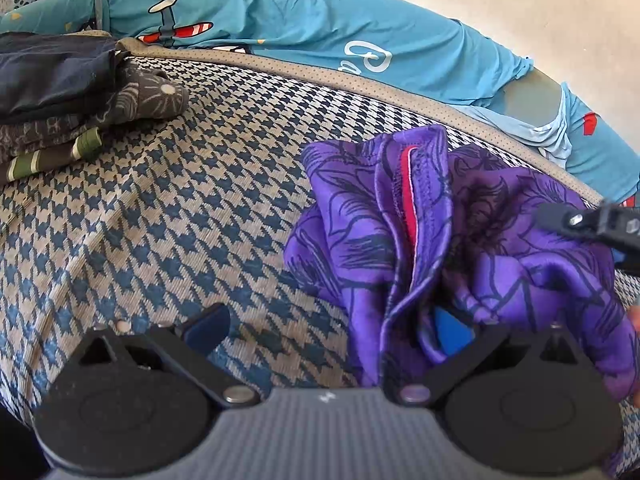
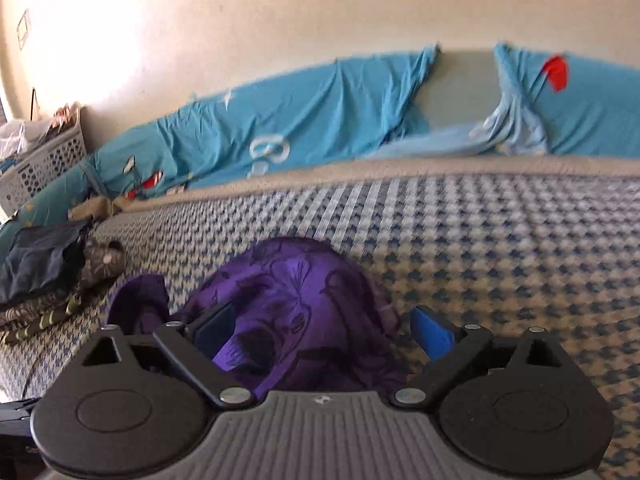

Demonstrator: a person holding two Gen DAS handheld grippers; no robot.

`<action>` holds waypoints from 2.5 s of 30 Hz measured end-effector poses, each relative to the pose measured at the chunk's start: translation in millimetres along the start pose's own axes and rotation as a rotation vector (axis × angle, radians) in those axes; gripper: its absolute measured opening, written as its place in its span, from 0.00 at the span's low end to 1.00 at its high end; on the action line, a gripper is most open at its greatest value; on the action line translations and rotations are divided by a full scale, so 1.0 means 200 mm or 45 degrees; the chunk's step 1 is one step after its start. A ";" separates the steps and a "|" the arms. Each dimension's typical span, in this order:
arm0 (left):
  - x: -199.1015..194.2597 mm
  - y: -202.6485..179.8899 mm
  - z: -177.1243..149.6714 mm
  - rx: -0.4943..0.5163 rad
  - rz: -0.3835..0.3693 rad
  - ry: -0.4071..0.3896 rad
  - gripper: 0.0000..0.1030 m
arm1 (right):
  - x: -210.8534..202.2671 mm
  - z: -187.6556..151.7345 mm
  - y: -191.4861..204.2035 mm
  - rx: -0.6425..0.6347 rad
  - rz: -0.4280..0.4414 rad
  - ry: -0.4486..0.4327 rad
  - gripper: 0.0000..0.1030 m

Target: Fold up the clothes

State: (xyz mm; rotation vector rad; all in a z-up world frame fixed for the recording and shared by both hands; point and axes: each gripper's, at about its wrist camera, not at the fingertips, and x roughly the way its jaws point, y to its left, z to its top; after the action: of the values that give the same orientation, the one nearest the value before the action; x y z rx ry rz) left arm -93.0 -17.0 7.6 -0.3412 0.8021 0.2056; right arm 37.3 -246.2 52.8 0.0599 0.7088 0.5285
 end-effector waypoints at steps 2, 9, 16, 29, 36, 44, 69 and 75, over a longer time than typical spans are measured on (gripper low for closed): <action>0.00 0.00 0.00 -0.004 -0.002 -0.001 1.00 | 0.06 -0.01 0.01 -0.016 0.010 0.046 0.92; 0.01 0.00 0.00 -0.006 0.004 -0.003 1.00 | 0.13 -0.02 0.05 -0.036 0.046 0.093 0.91; -0.04 -0.02 -0.01 0.043 0.038 -0.048 1.00 | 0.09 -0.02 0.09 -0.097 0.032 0.044 0.52; -0.23 0.02 0.02 0.013 0.122 -0.080 1.00 | -0.15 -0.02 0.15 -0.112 0.152 -0.137 0.28; -0.38 0.07 0.11 -0.068 0.172 -0.168 1.00 | -0.33 -0.10 0.29 -0.261 0.209 -0.244 0.27; -0.49 0.00 0.17 -0.087 0.076 -0.205 1.00 | -0.45 -0.25 0.42 -0.444 0.272 -0.270 0.27; -0.28 -0.25 0.15 0.139 -0.062 -0.100 1.00 | -0.44 -0.36 0.54 -0.525 0.285 -0.157 0.42; -0.25 -0.19 0.17 0.090 -0.019 -0.095 1.00 | -0.46 -0.33 0.50 -0.472 0.262 -0.153 0.64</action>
State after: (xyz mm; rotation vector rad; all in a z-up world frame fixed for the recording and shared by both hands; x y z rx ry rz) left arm -93.0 -42.8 73.7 -0.2710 0.7315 0.1744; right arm -107.2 -211.7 80.9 -0.1822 0.4807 0.8395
